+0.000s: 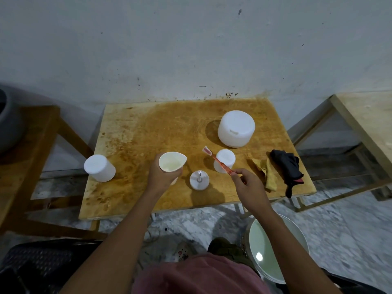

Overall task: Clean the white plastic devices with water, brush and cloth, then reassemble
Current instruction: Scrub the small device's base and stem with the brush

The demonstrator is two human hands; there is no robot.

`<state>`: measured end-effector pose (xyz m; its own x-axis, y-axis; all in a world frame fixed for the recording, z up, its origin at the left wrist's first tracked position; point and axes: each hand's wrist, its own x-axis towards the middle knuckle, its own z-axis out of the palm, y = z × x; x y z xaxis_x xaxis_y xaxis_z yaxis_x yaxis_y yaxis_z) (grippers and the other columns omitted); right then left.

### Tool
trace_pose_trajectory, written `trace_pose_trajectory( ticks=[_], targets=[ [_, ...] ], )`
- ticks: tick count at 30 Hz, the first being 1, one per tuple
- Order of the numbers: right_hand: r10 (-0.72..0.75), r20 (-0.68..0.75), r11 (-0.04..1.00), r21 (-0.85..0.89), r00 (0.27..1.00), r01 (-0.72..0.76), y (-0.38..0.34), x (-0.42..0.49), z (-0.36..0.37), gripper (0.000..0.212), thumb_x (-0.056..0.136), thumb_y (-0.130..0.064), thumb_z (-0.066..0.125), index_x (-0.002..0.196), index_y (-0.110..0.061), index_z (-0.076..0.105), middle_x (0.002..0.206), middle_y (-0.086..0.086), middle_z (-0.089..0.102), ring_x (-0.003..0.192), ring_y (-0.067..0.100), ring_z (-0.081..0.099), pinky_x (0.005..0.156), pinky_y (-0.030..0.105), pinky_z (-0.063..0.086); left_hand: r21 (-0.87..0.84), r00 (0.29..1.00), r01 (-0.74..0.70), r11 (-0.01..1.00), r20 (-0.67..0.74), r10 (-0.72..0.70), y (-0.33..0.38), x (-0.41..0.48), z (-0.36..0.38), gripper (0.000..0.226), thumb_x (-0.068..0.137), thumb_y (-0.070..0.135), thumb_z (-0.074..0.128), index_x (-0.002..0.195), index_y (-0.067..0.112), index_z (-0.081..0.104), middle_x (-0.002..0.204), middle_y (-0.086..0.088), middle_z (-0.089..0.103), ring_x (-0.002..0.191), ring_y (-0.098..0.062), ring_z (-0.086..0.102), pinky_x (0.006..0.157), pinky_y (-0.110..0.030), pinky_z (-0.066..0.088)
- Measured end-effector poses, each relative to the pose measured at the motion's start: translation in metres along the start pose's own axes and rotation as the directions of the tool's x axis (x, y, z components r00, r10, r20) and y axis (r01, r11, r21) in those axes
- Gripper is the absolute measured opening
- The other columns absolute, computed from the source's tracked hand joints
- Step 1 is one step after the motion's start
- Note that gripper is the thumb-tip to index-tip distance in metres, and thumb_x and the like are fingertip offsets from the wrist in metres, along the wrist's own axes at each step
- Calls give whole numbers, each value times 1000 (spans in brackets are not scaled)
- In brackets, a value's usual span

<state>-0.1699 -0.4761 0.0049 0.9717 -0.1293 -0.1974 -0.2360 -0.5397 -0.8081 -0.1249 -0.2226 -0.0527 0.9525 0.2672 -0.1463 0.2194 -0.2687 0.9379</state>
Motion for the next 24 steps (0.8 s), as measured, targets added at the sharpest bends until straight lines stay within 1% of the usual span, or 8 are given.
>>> trace_pose_trajectory(
  ticks=[2, 5, 8, 12, 15, 19, 22, 24],
  targets=[
    [15, 6, 1000, 16, 1000, -15, 3, -1, 2, 19, 99, -33, 52, 108, -23, 66, 59, -8, 51, 51, 4, 43, 52, 25, 33, -63, 997, 37, 997, -71, -41, -2, 6, 1, 66, 71, 13, 88, 124, 23, 50, 117, 3, 54, 108, -17, 51, 80, -31, 45],
    [37, 26, 999, 13, 999, -37, 10, -5, 5, 15, 100, -31, 52, 105, -24, 64, 59, -6, 51, 49, 5, 42, 49, 24, 33, -130, 984, 61, 990, -159, -82, -4, 13, 5, 69, 73, 15, 87, 130, 19, 49, 120, 3, 52, 111, -17, 49, 83, -31, 44],
    [68, 77, 998, -7, 995, -68, 17, -9, 9, 13, 101, -30, 50, 106, -25, 60, 58, -5, 50, 46, 6, 40, 47, 26, 33, -123, 969, 49, 991, -236, -78, -4, 18, 10, 73, 72, 21, 88, 134, 19, 49, 122, 4, 52, 112, -16, 48, 85, -31, 45],
    [86, 121, 994, -77, 989, -77, 25, -13, 15, 15, 101, -31, 48, 109, -23, 58, 61, -4, 53, 51, 9, 44, 52, 30, 35, -101, 956, 14, 995, -291, -43, -8, 26, 17, 74, 69, 23, 90, 132, 17, 51, 126, 0, 54, 112, -16, 50, 88, -33, 49],
    [79, 134, 987, -147, 988, -59, 25, -15, 18, 14, 101, -31, 47, 109, -25, 57, 64, -2, 54, 54, 10, 46, 54, 32, 37, -108, 949, -8, 994, -314, -27, -10, 27, 19, 74, 68, 21, 91, 130, 15, 52, 123, 1, 54, 111, -15, 50, 89, -33, 50],
    [65, 141, 985, -170, 988, -40, 27, -16, 17, 14, 102, -34, 46, 109, -27, 56, 63, -3, 54, 55, 11, 47, 55, 32, 38, -144, 956, 3, 990, -290, -45, -10, 24, 17, 78, 66, 18, 91, 132, 15, 49, 120, 5, 52, 109, -13, 50, 85, -28, 48],
    [44, 147, 981, -193, 988, -14, 29, -16, 16, 18, 102, -39, 42, 109, -29, 56, 62, -1, 54, 54, 12, 49, 55, 33, 38, -145, 965, 24, 989, -253, -61, -14, 18, 14, 89, 65, 22, 92, 139, 16, 41, 127, 4, 49, 114, -13, 48, 88, -27, 48],
    [19, 141, 968, -250, 990, 17, 33, -17, 15, 20, 103, -40, 40, 112, -30, 55, 62, -1, 55, 53, 12, 49, 53, 32, 38, -102, 958, 61, 993, -275, -87, -22, 6, 13, 96, 67, 31, 91, 143, 18, 34, 138, 0, 43, 124, -17, 44, 96, -33, 48]
  ],
)
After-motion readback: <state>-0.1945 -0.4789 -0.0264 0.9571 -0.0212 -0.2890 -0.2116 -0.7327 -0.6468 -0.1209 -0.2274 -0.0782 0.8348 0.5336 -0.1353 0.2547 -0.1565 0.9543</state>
